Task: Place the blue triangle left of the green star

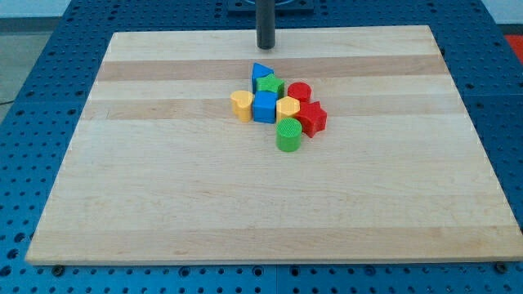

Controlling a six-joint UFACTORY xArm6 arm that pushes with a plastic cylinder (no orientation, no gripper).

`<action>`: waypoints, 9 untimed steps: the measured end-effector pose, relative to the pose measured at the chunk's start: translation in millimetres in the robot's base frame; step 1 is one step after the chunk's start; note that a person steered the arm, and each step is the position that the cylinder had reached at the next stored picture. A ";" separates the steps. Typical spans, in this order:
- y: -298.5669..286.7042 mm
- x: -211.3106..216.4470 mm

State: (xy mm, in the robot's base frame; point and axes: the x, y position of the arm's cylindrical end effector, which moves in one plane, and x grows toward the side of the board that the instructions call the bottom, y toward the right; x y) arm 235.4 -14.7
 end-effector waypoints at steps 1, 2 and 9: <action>3.3 25.2; 2.6 44.4; -57.1 84.4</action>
State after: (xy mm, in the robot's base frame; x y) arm 319.8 -71.8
